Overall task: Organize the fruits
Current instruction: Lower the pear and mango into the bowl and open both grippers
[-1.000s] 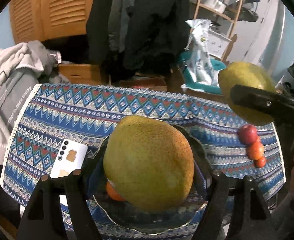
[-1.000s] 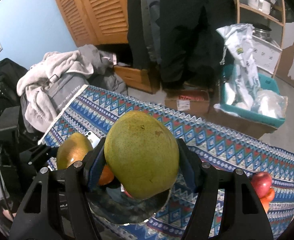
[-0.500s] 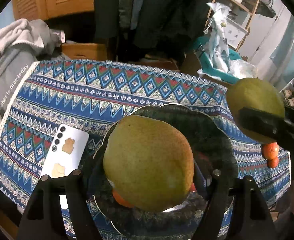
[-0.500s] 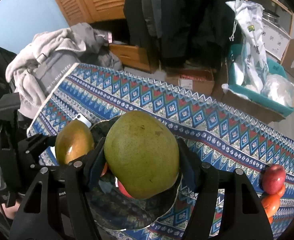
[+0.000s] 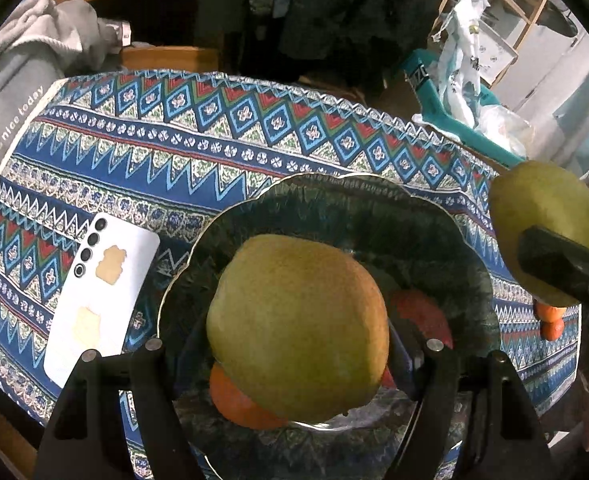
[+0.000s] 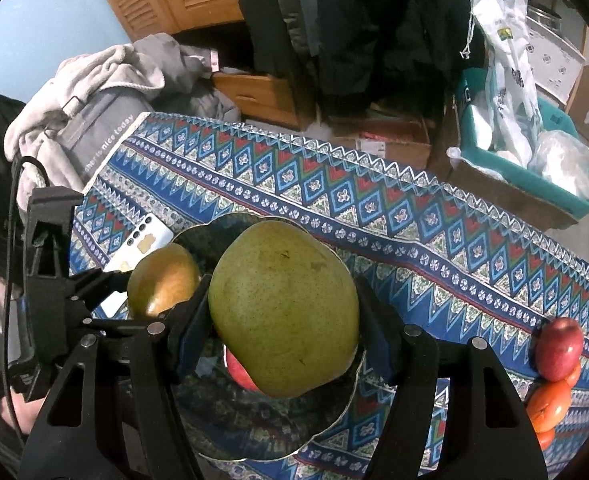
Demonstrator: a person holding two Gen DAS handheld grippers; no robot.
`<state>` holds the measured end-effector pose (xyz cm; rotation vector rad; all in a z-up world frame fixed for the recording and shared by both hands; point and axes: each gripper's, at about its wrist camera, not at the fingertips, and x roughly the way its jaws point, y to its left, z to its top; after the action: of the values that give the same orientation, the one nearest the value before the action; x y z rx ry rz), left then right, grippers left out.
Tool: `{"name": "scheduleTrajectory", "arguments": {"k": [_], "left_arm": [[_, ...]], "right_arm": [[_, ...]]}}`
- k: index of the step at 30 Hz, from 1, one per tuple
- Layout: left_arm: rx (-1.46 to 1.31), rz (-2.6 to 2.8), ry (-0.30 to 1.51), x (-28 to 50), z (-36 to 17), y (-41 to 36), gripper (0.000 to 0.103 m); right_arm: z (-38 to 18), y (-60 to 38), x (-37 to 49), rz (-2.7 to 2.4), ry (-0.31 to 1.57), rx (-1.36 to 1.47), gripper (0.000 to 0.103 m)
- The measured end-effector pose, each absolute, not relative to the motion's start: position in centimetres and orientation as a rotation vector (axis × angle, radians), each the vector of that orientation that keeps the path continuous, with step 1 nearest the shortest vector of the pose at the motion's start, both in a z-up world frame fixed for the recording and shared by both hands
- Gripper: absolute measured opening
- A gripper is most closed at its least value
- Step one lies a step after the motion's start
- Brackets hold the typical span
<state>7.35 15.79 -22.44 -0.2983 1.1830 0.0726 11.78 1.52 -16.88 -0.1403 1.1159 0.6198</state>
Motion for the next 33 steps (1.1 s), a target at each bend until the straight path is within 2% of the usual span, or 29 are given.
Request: {"name": "scheduleTrajectory", "arguments": {"k": [5, 18, 33], "left_arm": [[-0.368, 0.064, 1.197, 7.3, -22.9, 16.1, 0.078], [-0.31, 0.13, 1.139, 5.1, -20.2, 17.6, 0.077], [-0.291, 0.169, 1.134, 3.5, -19.8, 18.6, 0.077]], "right_arm": [[-17.4, 1.7, 12.0, 0.617, 1.129, -0.142, 0.067], [-20.1, 3.0, 12.9, 0.607, 1.18, -0.154, 0.067], [-23.6, 4.0, 13.8, 0.575, 1.262, -0.161, 0.068]]}}
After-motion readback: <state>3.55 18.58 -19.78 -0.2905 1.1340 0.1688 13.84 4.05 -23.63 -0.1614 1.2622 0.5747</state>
